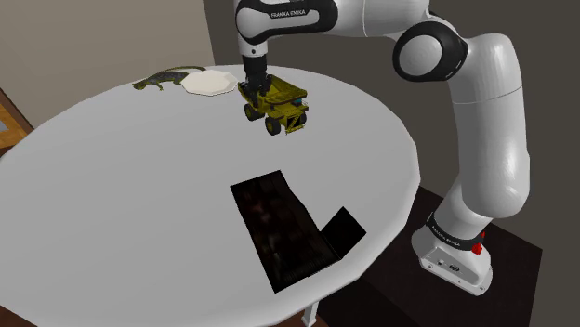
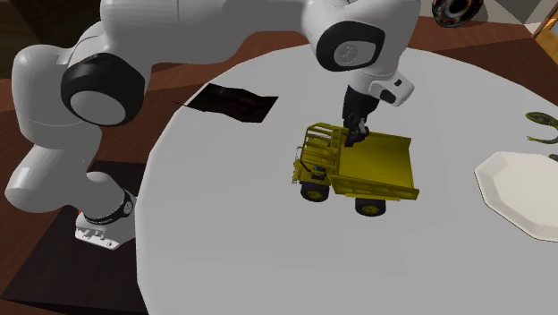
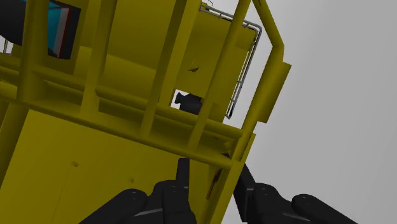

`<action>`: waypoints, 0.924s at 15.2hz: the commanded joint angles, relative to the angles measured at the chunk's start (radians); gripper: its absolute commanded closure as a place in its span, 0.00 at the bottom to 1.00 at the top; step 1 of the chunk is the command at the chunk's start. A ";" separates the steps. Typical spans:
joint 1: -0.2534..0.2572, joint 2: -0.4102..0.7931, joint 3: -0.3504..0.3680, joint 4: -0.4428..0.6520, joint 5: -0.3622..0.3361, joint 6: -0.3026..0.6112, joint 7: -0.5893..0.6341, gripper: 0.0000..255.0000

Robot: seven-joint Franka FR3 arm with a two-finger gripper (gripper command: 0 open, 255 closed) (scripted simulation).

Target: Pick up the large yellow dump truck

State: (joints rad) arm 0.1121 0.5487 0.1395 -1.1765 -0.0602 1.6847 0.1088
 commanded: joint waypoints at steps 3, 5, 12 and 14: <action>0.000 0.000 0.000 -0.001 0.000 0.001 0.000 1.00; 0.000 0.000 0.000 -0.001 0.000 0.002 0.000 1.00; 0.003 0.006 0.000 0.061 0.000 -0.055 -0.001 1.00; 0.005 0.013 0.000 0.100 -0.001 -0.087 -0.001 1.00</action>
State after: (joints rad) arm 0.1170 0.5678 0.1393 -1.0860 -0.0611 1.6093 0.1075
